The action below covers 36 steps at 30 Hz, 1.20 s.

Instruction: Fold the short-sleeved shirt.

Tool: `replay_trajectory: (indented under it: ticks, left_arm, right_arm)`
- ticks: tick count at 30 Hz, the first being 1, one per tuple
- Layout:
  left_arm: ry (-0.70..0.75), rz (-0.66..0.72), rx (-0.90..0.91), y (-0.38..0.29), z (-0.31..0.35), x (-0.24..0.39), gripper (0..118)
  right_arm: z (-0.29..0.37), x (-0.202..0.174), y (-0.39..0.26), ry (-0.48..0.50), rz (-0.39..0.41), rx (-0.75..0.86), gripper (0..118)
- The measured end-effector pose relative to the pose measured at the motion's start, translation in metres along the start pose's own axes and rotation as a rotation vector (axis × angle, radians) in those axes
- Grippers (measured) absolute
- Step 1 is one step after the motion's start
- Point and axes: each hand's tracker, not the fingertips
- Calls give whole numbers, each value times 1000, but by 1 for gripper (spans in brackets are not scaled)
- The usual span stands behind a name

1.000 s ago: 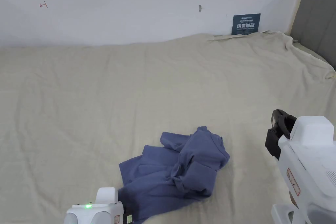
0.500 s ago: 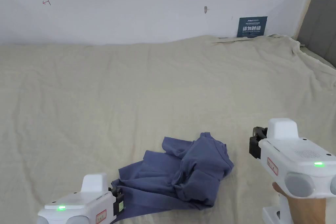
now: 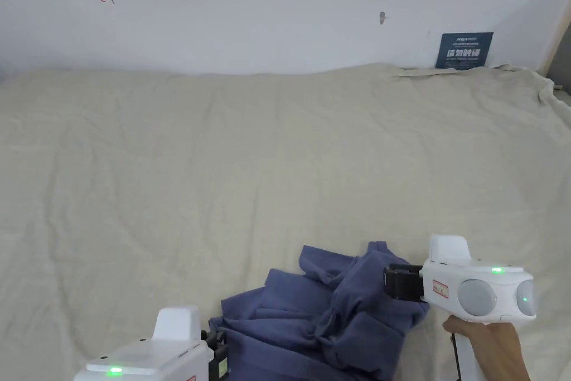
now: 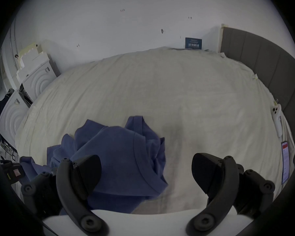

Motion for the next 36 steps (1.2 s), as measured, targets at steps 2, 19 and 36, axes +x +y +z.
replay_trajectory:
  ticks: [2,19,36]
  left_arm:
    - [-2,1,-2,0,0,-1,1]
    - [-34,31,41,7,14,-3,1]
    - [46,83,327,174,67,-61,1]
  right_arm:
    - [-4,-4,-4,9,-8,-17,88]
    - [71,-4,0,54,-3,104,3]
    - [186,32,117,58,-24,405,3]
